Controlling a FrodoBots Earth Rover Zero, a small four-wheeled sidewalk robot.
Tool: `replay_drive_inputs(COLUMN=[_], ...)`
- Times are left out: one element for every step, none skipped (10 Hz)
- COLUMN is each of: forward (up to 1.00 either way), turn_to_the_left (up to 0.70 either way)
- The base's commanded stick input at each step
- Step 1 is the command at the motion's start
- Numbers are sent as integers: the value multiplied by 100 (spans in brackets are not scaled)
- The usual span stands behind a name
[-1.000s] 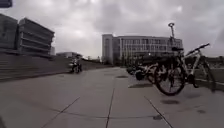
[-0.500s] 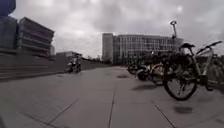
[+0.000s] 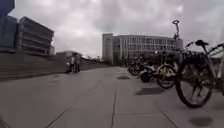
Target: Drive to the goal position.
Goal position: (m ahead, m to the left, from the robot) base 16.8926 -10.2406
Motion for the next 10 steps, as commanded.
replay_drive_inputs(forward=[70,70,70,70,70,70,70,70,70,70], turn_to_the_left=[-3,0,0,0,0,0,0,0,0,0])
